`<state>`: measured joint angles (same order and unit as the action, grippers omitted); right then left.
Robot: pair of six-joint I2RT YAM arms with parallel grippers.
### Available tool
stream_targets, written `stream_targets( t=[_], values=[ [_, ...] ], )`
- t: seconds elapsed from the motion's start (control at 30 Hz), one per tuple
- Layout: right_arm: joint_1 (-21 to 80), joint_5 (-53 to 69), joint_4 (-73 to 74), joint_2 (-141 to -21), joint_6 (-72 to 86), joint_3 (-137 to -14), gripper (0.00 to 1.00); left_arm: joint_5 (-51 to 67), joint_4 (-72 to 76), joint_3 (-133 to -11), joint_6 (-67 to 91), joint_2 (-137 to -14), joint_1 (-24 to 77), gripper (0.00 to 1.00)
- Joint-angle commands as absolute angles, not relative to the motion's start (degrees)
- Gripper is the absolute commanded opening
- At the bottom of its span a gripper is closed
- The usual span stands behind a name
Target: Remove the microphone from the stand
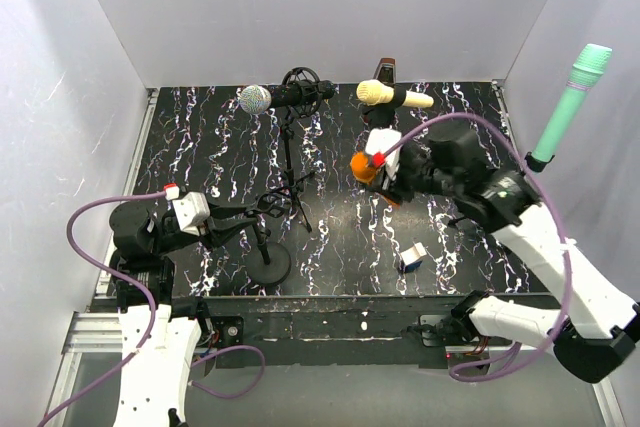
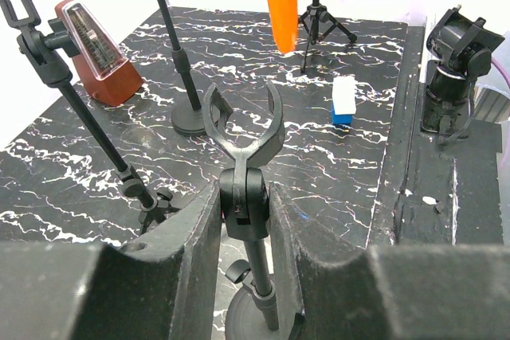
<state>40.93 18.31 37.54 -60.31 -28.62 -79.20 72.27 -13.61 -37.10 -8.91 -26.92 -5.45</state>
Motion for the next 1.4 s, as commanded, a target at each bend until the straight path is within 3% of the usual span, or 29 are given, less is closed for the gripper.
stream_targets(
  t=[0.0,0.33,0.9,1.1,1.37],
  values=[
    [39.8,8.8,38.9,-57.4,-39.2,-69.8,0.01,70.4,-18.5,-35.4,-9.6,-26.9,-5.9,0.14],
    [39.8,-4.3,33.1,-58.4,-51.2,-53.8,0.01,70.4,-18.5,-35.2,-9.0,-26.5,-6.3,0.17],
    [39.4,-3.7,21.8,-74.2,-54.6,-44.6,0.03,70.5,-18.5,-36.6,-8.2,-27.0,-6.4,0.19],
    [39.4,-3.3,20.7,-77.3,-54.2,-42.8,0.18,70.3,-18.5,-37.1,-7.8,-27.5,-6.4,0.19],
    [39.4,-0.4,22.8,-73.8,-51.5,-43.3,0.78,73.6,-18.5,-37.7,-8.4,-28.3,-6.4,0.2]
  ],
)
